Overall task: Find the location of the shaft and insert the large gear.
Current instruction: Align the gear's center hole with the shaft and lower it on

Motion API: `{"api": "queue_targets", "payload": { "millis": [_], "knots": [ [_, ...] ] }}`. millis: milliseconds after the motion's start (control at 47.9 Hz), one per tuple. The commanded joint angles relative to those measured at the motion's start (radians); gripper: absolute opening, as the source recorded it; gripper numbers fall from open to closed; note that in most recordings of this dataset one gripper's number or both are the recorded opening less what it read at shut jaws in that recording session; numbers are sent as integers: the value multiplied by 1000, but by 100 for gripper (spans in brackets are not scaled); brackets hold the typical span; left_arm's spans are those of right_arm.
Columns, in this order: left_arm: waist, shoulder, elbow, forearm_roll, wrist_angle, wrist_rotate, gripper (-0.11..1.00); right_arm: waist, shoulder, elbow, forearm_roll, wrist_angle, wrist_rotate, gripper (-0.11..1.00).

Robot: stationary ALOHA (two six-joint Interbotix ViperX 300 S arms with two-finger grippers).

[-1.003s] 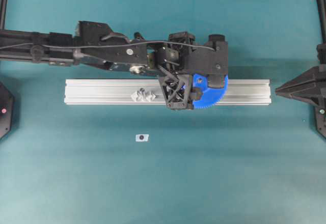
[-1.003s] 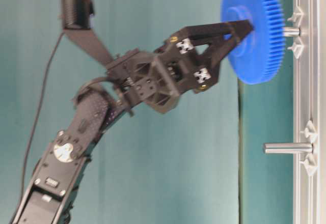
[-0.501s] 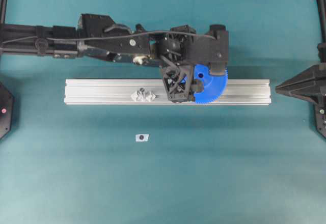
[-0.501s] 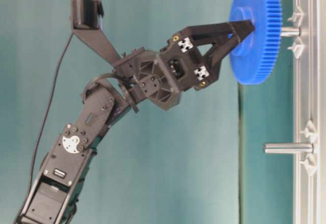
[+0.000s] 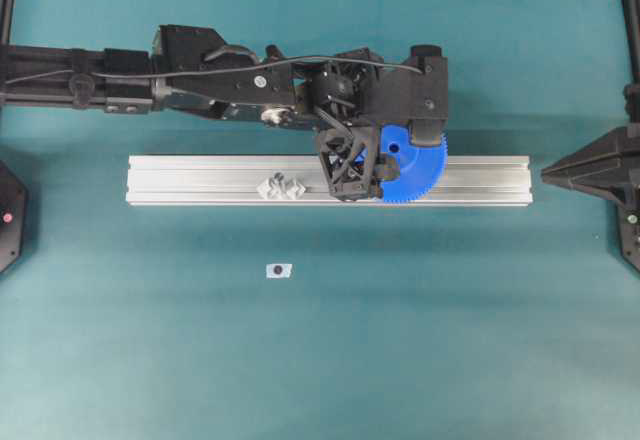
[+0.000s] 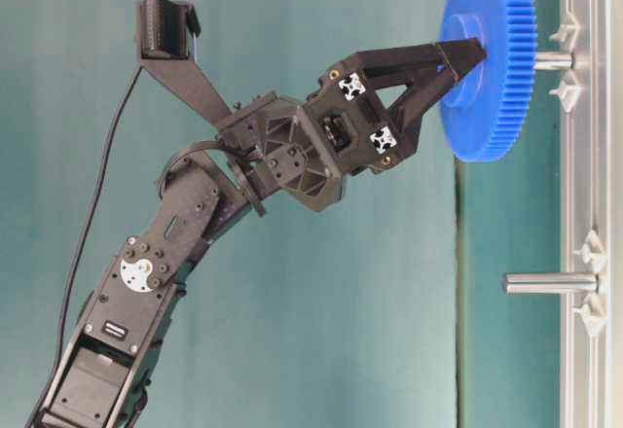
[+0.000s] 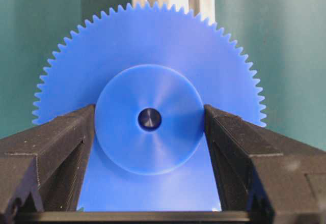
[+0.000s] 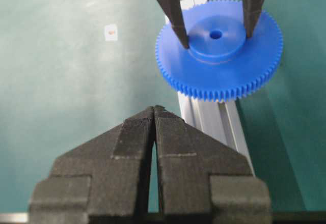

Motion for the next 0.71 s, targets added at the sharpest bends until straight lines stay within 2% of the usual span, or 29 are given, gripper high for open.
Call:
{"api": "queue_targets", "payload": {
  "millis": [0, 564, 689],
  "knots": [
    [15, -21, -23, 3, -3, -2, 72, -2, 6, -14, 0, -5, 9, 6],
    [15, -12, -25, 3, -5, -3, 72, -2, 6, -14, 0, -6, 11, 6],
    [14, -12, -25, 3, -6, -9, 91, -2, 6, -14, 0, -11, 11, 6]
  ]
}}
